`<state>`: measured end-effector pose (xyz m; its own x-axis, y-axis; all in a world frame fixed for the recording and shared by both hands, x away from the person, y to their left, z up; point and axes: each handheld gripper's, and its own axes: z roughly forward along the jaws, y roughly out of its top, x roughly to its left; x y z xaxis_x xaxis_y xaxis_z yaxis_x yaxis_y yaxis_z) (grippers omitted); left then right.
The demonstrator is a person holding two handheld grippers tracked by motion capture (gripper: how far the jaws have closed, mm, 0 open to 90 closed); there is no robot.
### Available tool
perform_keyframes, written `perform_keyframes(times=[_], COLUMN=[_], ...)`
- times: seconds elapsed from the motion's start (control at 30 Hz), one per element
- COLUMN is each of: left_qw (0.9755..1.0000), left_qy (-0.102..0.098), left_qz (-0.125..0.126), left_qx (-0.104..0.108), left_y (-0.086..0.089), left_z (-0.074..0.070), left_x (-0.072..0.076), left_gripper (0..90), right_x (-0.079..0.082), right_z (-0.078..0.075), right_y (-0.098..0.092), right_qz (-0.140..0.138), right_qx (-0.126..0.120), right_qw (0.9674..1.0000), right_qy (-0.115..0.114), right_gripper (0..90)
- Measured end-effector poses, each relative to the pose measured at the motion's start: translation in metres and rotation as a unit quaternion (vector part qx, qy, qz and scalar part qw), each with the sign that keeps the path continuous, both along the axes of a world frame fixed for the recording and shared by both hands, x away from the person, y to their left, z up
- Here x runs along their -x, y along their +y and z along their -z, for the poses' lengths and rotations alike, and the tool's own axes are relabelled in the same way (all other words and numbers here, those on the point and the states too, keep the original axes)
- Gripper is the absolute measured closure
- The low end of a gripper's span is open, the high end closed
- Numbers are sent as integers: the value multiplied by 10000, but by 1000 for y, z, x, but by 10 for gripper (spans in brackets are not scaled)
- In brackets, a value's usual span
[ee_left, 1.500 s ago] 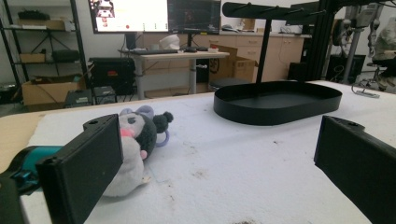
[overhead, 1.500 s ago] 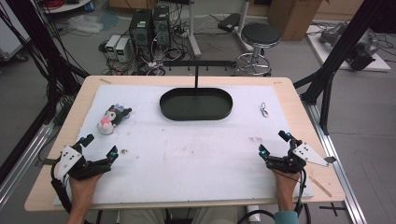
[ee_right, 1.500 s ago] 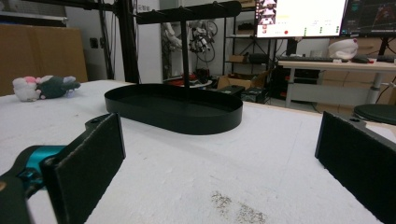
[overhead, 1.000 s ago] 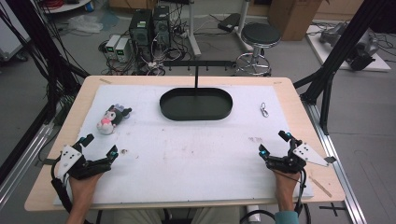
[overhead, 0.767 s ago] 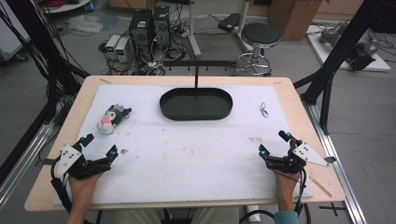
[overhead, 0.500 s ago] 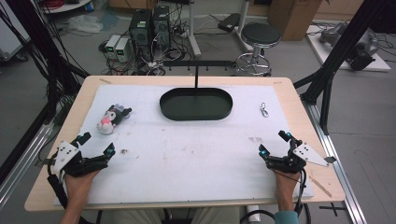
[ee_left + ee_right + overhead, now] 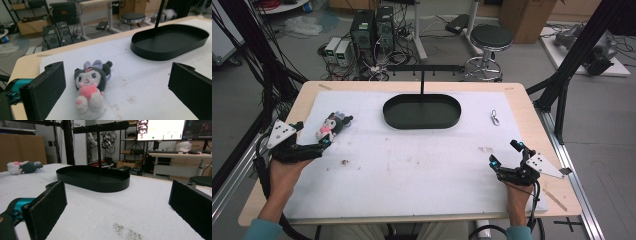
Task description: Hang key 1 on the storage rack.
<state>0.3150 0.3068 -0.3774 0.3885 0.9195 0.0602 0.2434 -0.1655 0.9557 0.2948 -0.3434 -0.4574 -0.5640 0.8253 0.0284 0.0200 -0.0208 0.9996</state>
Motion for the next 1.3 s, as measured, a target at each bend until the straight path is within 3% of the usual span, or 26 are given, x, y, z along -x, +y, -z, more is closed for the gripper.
perform_keyframes(times=[0.17,0.33,0.37,0.4,0.7,0.87,0.97,1.03,1.1,1.13,1.23,1.3], left_qw=[9991,9962,9962,9943,9871,9783,9768,9739,9730,9698,9658,9616], left_qy=[363,766,766,902,1428,1848,1945,2056,2100,2227,2416,2572], left_qz=[-58,-147,-147,-197,-283,-221,-211,-239,-249,-283,-261,-297], left_qx=[-190,-393,-393,-531,-667,-916,-865,-932,-922,-950,-899,-908], left_y=[2,4,4,5,8,6,5,5,5,4,4,5], left_z=[-8,-9,-9,-8,-8,-6,-5,-4,-2,0,3,7], left_x=[-17,-38,-38,-46,-70,-79,-84,-87,-89,-92,-95,-97], left_gripper=[17,17,17,17,17,17,17,17,17,17,17,18], right_x=[0,0,0,0,-1,-1,-1,-1,-1,-1,-1,-1], right_z=[0,0,0,0,0,0,0,0,0,0,0,0], right_y=[0,0,-1,0,-1,-1,-1,-1,-1,-1,-1,-1], right_qz=[0,3,2,2,19,25,24,28,28,28,29,31], right_qx=[-3,-1,8,4,-20,-15,-14,-9,-8,-8,-15,-16], right_qw=[10000,10000,10000,10000,10000,10000,10000,10000,10000,10000,10000,10000], right_qy=[-1,-8,-16,1,-18,-30,-24,-32,-34,-30,-27,-29], right_gripper=[8,8,8,8,8,8,8,8,8,8,8,8])
